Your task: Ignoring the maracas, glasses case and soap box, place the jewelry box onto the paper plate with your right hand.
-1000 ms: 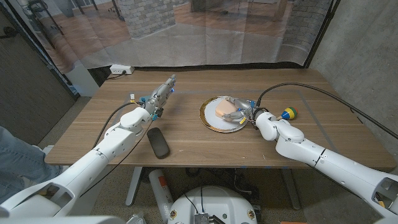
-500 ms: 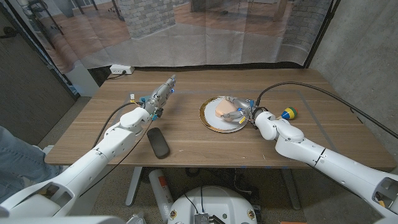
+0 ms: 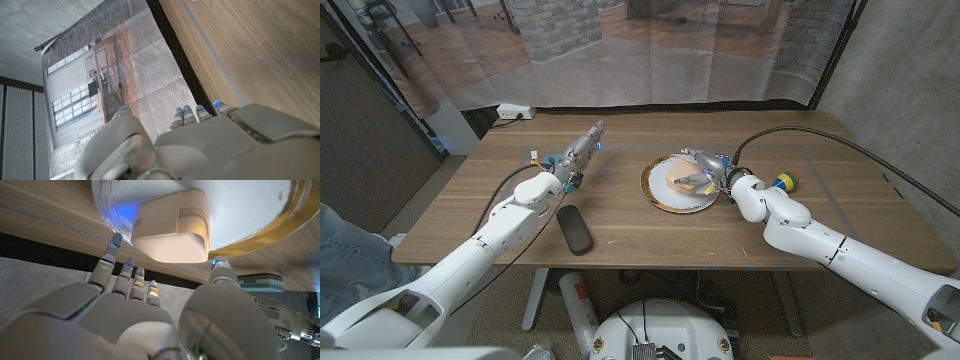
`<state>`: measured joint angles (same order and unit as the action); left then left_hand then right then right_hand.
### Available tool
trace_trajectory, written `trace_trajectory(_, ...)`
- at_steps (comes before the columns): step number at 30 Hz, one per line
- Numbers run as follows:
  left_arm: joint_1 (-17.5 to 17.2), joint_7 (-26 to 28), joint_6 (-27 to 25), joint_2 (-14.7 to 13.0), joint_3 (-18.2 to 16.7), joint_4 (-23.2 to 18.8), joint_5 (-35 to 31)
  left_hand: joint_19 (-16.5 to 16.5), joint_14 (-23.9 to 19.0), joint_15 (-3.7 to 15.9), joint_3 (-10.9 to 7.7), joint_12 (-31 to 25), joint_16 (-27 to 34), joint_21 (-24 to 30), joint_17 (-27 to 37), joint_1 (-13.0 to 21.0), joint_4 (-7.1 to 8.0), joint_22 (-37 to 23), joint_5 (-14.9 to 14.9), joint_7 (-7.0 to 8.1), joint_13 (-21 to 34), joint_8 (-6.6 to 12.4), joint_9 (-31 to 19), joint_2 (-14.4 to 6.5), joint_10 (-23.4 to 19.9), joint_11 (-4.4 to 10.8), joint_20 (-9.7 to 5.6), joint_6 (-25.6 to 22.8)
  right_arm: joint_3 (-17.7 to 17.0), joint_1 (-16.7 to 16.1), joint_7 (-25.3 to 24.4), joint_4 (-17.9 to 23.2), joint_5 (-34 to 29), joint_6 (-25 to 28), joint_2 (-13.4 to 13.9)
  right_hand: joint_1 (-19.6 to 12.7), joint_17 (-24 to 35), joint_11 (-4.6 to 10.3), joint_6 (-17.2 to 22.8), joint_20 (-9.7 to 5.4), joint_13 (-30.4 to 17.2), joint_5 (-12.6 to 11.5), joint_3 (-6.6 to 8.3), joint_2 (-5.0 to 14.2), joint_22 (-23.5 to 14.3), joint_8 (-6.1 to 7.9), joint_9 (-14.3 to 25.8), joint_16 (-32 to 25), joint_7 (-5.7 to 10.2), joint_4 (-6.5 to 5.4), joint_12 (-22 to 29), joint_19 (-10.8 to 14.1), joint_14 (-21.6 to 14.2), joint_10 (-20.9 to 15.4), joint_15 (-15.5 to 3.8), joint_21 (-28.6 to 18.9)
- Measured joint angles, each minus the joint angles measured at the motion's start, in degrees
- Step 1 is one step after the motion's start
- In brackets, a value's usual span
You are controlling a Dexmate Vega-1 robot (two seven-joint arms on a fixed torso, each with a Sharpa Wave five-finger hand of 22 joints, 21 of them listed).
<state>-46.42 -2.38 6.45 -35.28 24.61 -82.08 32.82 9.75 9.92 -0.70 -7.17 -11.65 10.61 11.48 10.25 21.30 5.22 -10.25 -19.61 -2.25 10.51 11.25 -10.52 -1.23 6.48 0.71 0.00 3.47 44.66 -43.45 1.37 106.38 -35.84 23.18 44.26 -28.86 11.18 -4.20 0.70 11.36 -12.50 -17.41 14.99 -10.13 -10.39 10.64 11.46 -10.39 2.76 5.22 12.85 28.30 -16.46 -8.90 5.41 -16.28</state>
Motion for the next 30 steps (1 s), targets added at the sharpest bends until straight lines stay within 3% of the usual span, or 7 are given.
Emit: trace_trajectory(30, 0.74, -0.76, 0.77, 0.45, 0.23, 0.86, 0.0, 0.0, 0.0, 0.0, 0.18, 0.0, 0.0, 0.0, 0.0, 0.3, -0.18, 0.0, 0.33, 0.0, 0.0, 0.0, 0.0, -0.3, 0.0, 0.0, 0.0, 0.0, -2.64, -1.19, -0.31, 5.05, -2.65, 0.25, 1.37, 0.8, -0.27, 1.42, 1.79, 0.1, 0.8, -1.33, -1.16, 0.81, -0.15, 0.9, -0.28, -0.67, 0.53, -0.23, 0.46, 0.11, -1.08, -1.86, 0.0, 0.83)
